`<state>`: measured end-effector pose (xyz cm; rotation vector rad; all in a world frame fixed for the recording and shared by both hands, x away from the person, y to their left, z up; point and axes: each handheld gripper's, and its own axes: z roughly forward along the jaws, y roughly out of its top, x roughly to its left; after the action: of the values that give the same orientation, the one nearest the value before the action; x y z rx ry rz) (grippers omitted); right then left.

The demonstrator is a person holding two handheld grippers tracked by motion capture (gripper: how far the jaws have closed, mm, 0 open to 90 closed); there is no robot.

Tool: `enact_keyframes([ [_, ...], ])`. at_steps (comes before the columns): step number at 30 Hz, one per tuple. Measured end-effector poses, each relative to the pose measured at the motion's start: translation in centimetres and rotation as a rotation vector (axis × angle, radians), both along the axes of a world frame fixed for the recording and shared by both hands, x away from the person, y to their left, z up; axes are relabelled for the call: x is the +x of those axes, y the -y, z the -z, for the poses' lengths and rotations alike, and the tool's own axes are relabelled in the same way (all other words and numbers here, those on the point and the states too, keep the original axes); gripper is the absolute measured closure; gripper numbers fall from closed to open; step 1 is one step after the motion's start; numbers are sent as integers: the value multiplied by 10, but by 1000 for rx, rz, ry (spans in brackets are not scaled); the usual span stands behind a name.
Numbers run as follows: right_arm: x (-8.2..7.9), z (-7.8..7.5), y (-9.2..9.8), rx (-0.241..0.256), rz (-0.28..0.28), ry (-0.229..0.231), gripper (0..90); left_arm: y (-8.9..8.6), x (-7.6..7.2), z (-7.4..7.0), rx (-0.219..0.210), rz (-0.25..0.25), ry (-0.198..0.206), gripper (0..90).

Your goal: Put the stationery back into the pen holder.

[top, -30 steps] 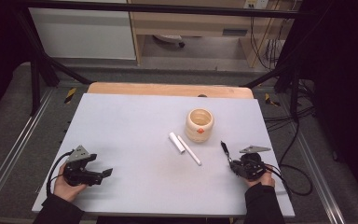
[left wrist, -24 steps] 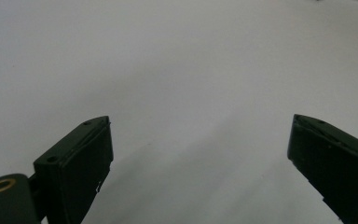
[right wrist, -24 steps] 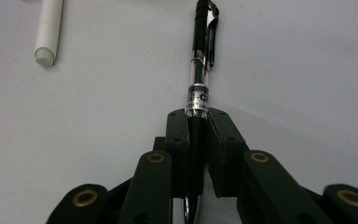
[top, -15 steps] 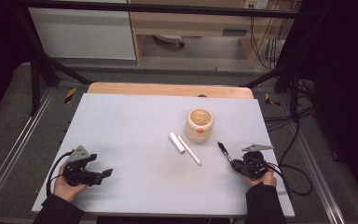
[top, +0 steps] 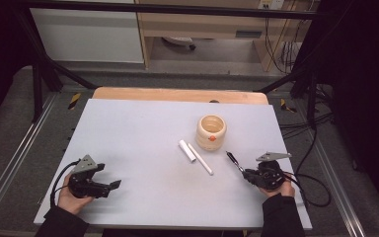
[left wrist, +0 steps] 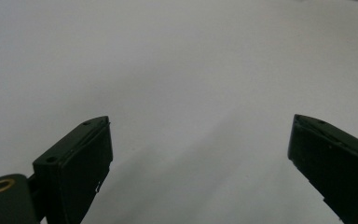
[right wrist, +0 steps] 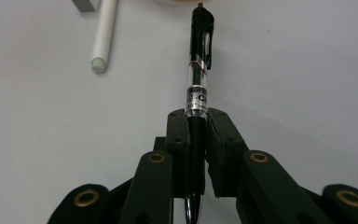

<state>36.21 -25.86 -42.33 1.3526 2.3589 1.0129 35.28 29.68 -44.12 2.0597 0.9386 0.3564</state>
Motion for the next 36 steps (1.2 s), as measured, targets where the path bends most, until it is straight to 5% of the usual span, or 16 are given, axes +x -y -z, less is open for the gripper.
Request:
enact_keyframes([
  [18,-8,-21,-32,30,-165,9,805,19,-4,-2,36,67,14,73],
  [36,-7,-28,-85,39,-365,-19,805,46,-7,-10,96,139,58,82],
])
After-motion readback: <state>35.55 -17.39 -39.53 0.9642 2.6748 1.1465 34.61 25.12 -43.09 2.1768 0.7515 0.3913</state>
